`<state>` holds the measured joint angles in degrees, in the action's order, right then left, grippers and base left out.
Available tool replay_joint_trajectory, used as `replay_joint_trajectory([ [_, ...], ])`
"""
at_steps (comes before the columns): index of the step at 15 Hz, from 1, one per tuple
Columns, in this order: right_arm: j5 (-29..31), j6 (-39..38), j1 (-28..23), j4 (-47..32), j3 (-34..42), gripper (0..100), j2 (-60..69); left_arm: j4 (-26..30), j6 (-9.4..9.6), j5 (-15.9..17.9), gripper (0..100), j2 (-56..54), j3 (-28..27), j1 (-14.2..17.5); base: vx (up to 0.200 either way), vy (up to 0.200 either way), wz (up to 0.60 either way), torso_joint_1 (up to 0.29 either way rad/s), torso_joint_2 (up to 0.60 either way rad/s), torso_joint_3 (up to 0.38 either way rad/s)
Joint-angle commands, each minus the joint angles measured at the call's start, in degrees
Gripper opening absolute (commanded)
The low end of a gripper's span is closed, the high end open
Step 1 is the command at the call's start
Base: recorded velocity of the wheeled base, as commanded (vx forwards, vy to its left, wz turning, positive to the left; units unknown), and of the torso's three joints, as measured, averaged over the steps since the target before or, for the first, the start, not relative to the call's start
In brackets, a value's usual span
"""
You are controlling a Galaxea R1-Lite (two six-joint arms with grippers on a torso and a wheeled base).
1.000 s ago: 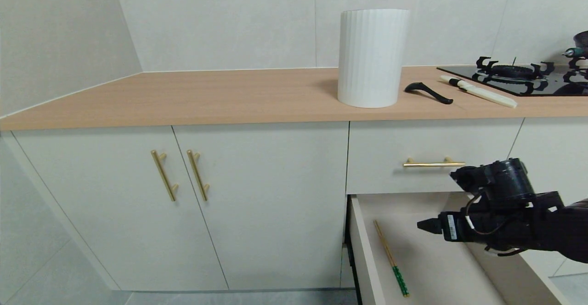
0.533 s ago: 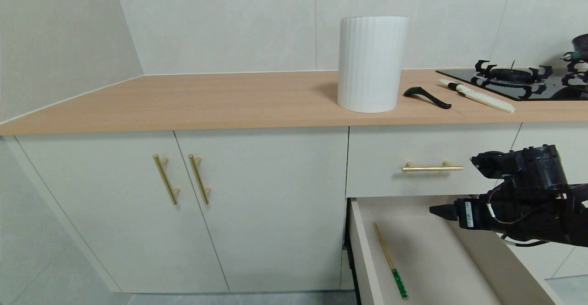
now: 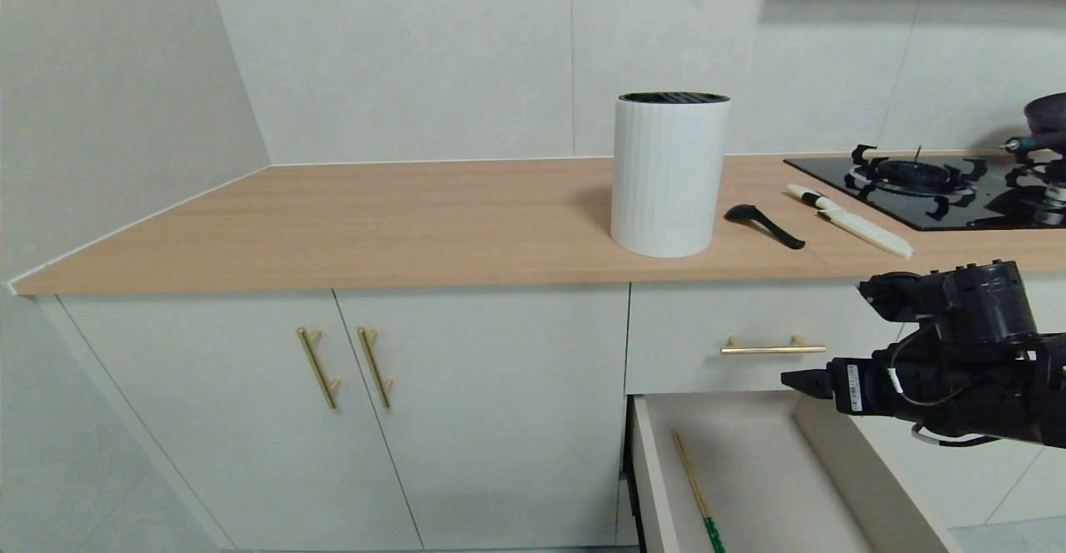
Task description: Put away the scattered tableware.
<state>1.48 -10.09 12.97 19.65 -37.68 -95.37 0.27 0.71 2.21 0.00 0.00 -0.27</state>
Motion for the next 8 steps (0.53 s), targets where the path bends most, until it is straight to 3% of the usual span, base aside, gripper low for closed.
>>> replay_joint_trajectory([
  [1, 0.0, 0.0, 0.0, 0.0, 0.0, 100, 0.0, 0.0, 0.0, 0.0, 100, 0.0, 0.0, 0.0, 0.0, 0.0, 0.0, 0.188, -0.46, -0.29],
  [8, 0.6, 0.0, 0.0, 0.2, 0.3, 100, -0.2, 0.0, 0.0, 0.0, 100, 0.0, 0.0, 0.0, 0.0, 0.0, 0.0, 0.2, -0.47, -0.282],
])
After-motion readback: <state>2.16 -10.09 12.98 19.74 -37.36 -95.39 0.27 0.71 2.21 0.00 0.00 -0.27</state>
